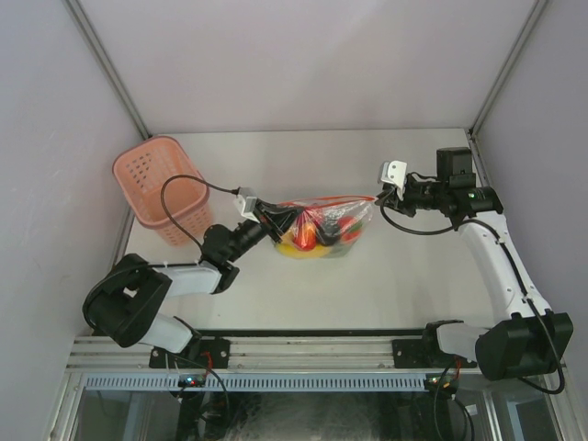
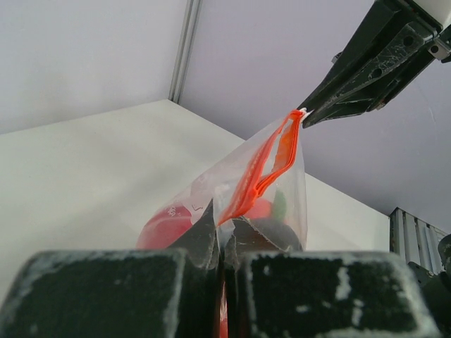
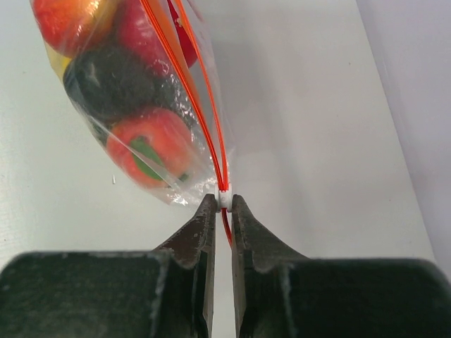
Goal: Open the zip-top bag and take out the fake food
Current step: Unzip the zipper food storage bag at the center of the board.
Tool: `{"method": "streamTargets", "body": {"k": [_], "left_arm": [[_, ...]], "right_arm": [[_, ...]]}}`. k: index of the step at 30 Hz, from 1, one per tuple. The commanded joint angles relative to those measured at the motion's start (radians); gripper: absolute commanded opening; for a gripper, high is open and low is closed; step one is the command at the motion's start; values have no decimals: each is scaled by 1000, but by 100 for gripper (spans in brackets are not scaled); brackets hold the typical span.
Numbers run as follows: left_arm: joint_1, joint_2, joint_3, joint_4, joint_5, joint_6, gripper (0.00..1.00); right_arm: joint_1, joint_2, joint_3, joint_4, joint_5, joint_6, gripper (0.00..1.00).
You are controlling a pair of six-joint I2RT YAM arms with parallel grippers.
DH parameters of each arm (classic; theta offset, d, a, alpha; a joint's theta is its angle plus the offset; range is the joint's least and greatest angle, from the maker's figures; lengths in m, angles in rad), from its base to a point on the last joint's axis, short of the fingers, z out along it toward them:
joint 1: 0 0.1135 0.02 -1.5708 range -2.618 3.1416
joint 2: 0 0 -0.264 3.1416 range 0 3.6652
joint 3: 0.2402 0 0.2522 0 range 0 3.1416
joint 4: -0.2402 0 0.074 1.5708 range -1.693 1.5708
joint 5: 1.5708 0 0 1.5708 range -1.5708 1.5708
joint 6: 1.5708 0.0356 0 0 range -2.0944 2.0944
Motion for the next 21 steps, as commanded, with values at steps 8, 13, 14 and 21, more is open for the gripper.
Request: {"method": "streamTargets", "body": {"k": [8, 13, 14, 21], "left_arm": [[21, -51, -16, 66, -41, 1, 0], [21, -51, -15, 67, -31, 2, 0], [21, -49, -12, 66, -26, 0, 0], [19, -22, 15, 67, 29, -19, 0]], "right_arm": [[-30, -25, 11, -35, 95, -75, 0], [-35, -22, 10, -42, 136, -90, 0], [-34, -21, 11, -42, 144, -95, 1], [-38, -47, 9, -34, 107, -77, 28]]}}
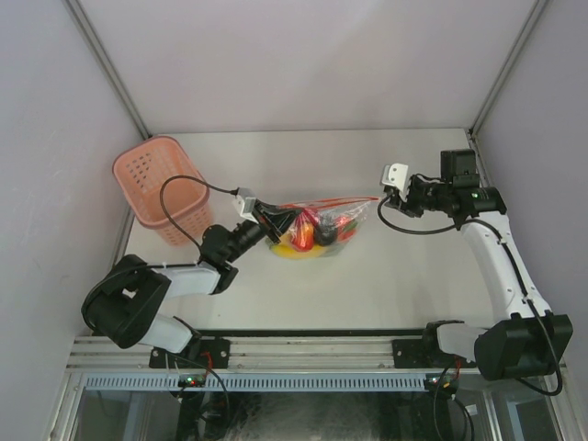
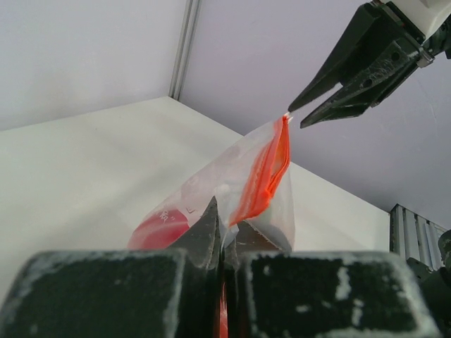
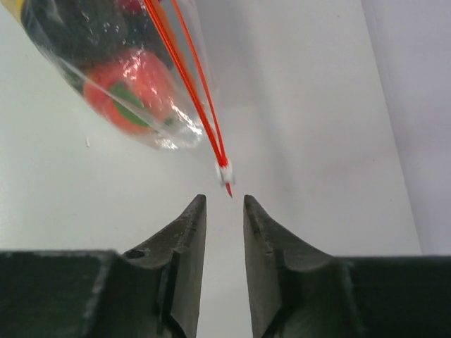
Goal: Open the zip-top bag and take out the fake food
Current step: Unzip the zipper food storage bag at the center of the board.
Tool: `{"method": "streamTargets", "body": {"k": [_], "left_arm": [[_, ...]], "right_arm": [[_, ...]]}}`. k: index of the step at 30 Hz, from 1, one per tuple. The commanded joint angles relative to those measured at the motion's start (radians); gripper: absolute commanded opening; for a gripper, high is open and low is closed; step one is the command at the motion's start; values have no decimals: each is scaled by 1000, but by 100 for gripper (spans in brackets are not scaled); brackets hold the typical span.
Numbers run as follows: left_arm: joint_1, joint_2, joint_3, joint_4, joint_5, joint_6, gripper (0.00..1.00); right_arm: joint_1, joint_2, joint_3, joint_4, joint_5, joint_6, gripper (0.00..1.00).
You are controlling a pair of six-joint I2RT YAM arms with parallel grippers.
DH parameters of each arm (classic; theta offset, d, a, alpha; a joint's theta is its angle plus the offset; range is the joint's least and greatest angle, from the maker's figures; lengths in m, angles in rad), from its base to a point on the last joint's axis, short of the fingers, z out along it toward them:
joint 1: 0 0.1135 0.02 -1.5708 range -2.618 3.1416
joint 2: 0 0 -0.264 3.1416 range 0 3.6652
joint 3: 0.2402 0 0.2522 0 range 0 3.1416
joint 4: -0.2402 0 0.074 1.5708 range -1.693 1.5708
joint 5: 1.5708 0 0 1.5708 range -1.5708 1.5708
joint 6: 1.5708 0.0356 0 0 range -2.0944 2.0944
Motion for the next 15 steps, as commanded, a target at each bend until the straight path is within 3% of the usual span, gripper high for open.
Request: {"method": "streamTargets", "body": {"k": [1, 6, 9, 11, 15], "left_arm": [[13, -11, 30, 70, 28, -19, 0], [0, -3, 47, 71, 59, -24, 0], [-10, 6, 58, 70, 71, -27, 0], [-16, 12, 67, 70, 77, -31, 0], [-32, 26, 83, 70, 79, -43, 0]], "right_arm": [[-15, -55, 10, 11, -65, 3, 34], [-14, -84, 10, 37, -370, 118, 64], [-12, -87, -42, 263, -502, 432, 67], [7, -94, -100, 447, -507, 621, 67], [88, -76, -123, 537, -409, 727, 66]]}}
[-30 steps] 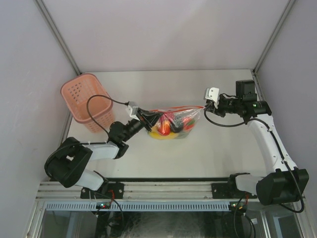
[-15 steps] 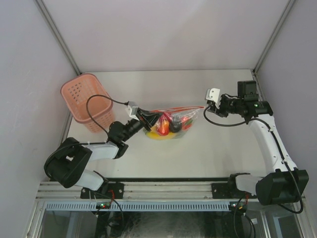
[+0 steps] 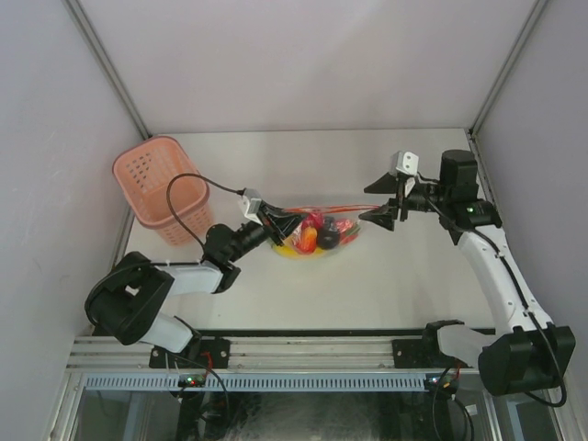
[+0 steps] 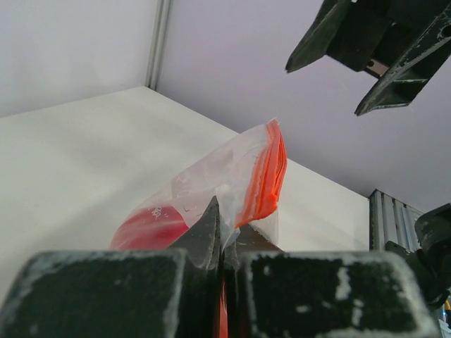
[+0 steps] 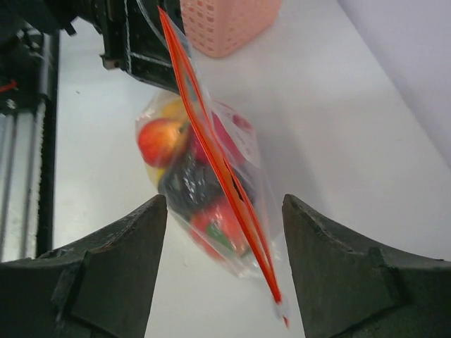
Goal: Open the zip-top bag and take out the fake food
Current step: Unzip the zipper food storage bag at the center of the board, then open the zipper of the food storage bag at the center of the board.
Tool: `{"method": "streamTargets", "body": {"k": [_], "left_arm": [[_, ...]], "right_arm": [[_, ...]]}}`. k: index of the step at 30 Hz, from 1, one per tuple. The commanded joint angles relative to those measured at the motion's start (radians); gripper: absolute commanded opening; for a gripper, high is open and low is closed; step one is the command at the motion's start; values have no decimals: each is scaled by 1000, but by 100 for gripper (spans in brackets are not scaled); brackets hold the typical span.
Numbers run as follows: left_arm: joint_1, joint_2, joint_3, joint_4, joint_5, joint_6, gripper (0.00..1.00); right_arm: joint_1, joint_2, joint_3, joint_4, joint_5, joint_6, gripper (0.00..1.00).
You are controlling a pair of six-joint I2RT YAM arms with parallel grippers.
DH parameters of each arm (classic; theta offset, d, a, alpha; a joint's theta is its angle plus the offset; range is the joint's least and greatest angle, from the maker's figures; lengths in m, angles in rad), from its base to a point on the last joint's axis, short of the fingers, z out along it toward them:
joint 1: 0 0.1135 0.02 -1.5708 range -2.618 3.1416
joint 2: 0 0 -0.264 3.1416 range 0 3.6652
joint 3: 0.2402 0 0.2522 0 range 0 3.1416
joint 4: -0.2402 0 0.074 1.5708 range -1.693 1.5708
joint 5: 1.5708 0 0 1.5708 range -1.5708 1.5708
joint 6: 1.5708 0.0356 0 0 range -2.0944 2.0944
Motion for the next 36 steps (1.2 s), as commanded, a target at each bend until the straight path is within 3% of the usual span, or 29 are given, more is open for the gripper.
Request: {"method": "streamTargets", "body": {"k": [1, 15, 36], "left_arm": [[-20, 9, 78, 72, 21, -28, 0], [-43, 42, 117, 69, 30, -49, 0], [-49, 42, 122, 69, 42, -59, 0]], "right_arm": [[83, 16, -12, 204, 23, 234, 66], [202, 76, -29, 262, 260, 287, 56], [210, 103, -28, 243, 349, 245, 45]]}}
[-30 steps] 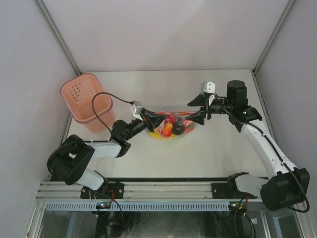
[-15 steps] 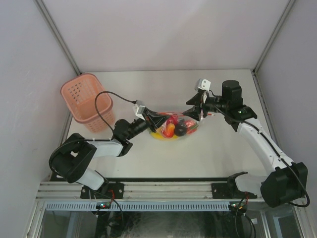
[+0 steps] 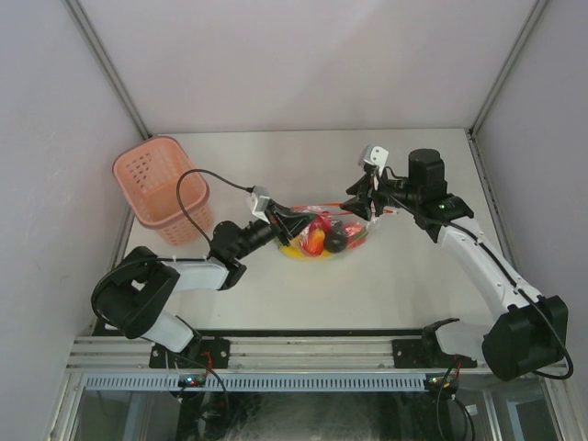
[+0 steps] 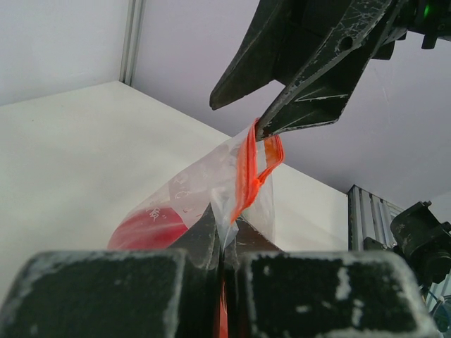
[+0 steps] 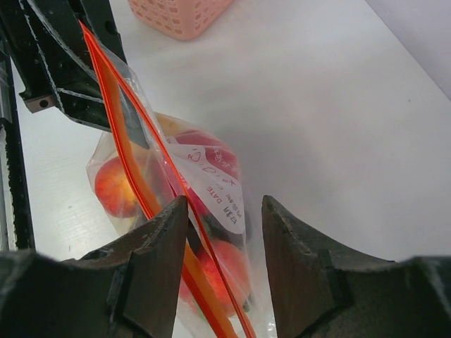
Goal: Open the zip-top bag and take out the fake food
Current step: Open the zipper of the food storage bag at the center of the board.
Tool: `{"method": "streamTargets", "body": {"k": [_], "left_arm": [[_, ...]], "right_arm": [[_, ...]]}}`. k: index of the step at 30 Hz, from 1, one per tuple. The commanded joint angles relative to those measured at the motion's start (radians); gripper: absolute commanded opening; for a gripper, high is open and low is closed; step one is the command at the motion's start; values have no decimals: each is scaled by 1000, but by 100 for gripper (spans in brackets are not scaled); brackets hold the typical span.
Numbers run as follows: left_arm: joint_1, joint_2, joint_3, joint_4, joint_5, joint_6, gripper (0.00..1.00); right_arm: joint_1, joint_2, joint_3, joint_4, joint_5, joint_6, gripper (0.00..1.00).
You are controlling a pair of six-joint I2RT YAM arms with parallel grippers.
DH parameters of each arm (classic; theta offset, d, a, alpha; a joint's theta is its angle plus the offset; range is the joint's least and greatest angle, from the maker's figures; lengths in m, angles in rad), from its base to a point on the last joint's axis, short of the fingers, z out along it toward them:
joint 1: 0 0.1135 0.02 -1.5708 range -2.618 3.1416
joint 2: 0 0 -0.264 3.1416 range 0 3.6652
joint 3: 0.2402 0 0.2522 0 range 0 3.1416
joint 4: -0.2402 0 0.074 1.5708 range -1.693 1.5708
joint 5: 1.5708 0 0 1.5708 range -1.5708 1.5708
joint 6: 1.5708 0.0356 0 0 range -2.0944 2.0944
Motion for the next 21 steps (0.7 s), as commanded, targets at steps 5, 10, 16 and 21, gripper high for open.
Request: {"method": "streamTargets", "body": {"k": [5, 10, 16, 21], "left_arm": [[-7, -11, 60, 74, 24, -20, 0], [-8, -15, 59, 74, 31, -20, 0], [-7, -16, 56, 74, 34, -17, 0], [-7, -5, 68, 71, 24, -15, 0]], "right_arm": [[7, 1, 2, -2, -20, -58, 45], [24, 13, 2, -30, 9, -110, 44], [47, 30, 28, -89, 18, -171, 30], [50, 31, 61, -124, 15, -176, 0]]}}
